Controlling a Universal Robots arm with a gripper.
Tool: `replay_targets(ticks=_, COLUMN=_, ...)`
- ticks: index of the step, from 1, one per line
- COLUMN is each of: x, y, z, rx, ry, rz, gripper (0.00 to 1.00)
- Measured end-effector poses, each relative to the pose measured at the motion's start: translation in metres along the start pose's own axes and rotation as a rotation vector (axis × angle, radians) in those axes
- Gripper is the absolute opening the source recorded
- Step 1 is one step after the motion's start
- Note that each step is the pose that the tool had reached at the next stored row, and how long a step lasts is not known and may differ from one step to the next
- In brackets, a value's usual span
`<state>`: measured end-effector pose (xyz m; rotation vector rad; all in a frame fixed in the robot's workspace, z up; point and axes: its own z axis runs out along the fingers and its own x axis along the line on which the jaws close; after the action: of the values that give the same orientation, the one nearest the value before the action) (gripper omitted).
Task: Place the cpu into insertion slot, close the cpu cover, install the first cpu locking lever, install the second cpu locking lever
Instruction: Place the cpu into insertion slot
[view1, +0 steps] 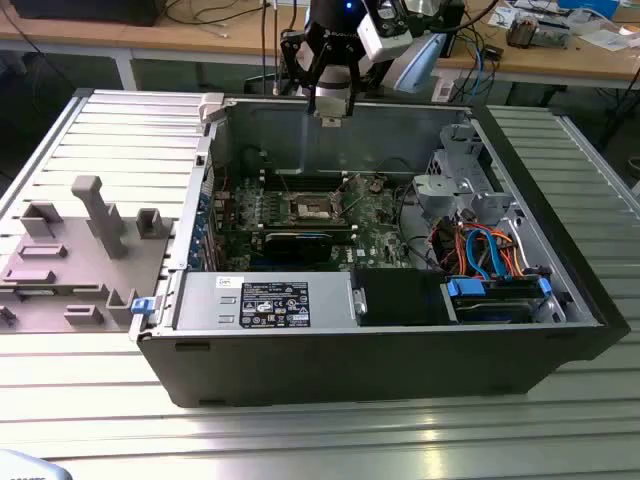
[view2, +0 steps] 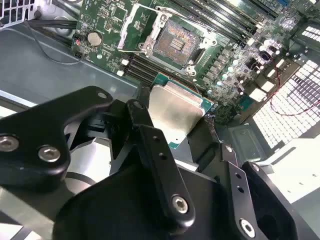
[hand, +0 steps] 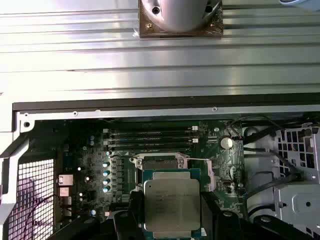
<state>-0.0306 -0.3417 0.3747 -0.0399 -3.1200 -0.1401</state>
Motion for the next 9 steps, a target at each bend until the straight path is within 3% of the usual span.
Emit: replay_targets(ticks=9, x=0.0014, y=-0.0005, z=0.0048, rx=0.0001, ry=0.0000, rz=0.000, gripper=0.55)
